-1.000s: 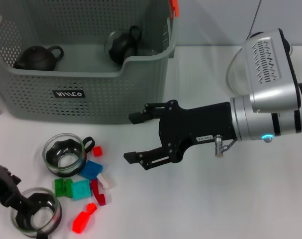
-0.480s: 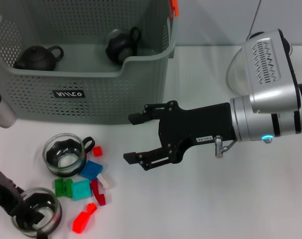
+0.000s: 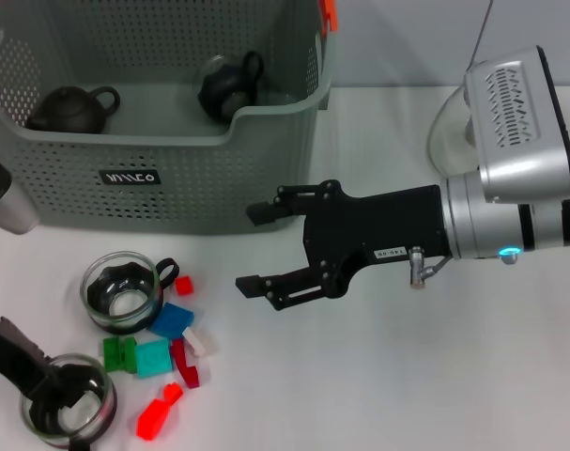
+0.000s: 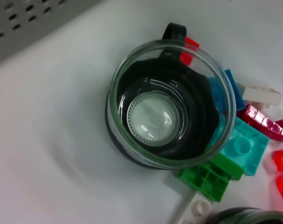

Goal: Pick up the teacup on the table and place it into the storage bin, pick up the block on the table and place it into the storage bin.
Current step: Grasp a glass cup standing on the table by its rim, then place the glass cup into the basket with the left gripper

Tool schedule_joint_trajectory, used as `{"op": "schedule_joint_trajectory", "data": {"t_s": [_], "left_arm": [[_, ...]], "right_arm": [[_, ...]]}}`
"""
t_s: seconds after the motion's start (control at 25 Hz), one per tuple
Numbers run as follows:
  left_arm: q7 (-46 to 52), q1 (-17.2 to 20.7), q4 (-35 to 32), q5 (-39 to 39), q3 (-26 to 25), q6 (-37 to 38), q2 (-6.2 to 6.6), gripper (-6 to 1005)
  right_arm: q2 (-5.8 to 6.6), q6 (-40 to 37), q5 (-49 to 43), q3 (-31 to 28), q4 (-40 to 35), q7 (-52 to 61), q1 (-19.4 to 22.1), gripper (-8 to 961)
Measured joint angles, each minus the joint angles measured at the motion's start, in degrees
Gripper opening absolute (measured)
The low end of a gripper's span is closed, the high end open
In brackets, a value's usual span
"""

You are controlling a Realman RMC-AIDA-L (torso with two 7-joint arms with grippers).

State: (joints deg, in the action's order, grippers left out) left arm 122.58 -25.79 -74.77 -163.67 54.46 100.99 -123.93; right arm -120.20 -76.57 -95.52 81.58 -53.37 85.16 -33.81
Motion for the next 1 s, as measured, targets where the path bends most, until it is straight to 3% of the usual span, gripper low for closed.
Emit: {"op": "schedule_joint_trajectory", "data": {"t_s": [0.24, 0.44, 0.56, 1.0], "left_arm": [[1.54, -0.30, 0.34, 0.00, 0.72, -0.43, 0.08, 515], [1.82, -0.29, 0.42, -0.05, 1.98, -1.32, 0.11, 270], [1.92, -0.42, 0.46, -0.07, 2.01, -1.44, 0.11, 73], [4.63, -1.89, -2.72, 0.32, 1.24, 1.53, 0.15, 43]], "right_arm": [[0.06, 0.02, -0.09, -0.48, -0.02, 0.02, -0.18, 883], [0.05, -0.01, -0.07, -0.94, -0.12, -0.22, -0.22, 884], [0.05, -0.03, -0.18, -1.25, -0.14, -0.24, -0.27, 882], [0.05, 0.15, -0.26, -2.29, -0.25, -0.35, -0.44, 885]]}}
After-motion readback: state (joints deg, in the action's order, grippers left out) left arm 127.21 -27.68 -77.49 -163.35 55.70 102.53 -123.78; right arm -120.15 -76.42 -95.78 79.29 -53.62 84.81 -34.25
